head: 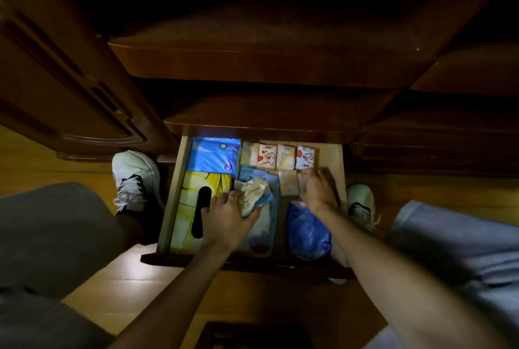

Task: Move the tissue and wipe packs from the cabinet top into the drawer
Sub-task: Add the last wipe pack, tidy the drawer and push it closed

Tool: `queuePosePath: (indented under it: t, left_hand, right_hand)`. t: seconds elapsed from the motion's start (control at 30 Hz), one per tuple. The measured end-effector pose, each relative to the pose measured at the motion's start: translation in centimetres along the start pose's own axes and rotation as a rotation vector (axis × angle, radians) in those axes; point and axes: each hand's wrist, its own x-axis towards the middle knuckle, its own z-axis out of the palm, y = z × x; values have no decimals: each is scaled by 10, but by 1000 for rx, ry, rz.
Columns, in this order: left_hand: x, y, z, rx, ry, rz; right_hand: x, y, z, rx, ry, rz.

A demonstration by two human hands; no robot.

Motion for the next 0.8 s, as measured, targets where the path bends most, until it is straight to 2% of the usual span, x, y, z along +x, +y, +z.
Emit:
queuePosePath:
  t: [0.1, 0.2, 0.37, 0.5, 0.63, 0.73, 0.77, 0.8]
  left_hand:
    - [2, -3, 5, 2, 10, -4]
    - [3, -2, 10, 32, 42, 22]
    - [1, 0, 10, 75, 69, 35]
    - [0, -1, 6, 165, 60, 56]
    - [-2, 2, 3, 197, 72, -10]
    - [-1, 8, 1, 157, 116, -34]
    - [0, 12, 1, 136, 147, -31]
    - [1, 15, 1, 114, 185, -12]
  right_hand:
    - [6, -8, 1, 123, 20, 34]
    - [11, -6, 4, -25, 110, 6]
    - [15, -7, 17, -301, -64, -179]
    - [10, -8, 21, -298, 3, -104]
    - [6, -5, 12, -293, 52, -124]
    - [-4, -10, 6, -207, 145, -205]
    - [-8, -17, 4, -86, 131, -210]
    - [-14, -26, -1, 134, 38, -169]
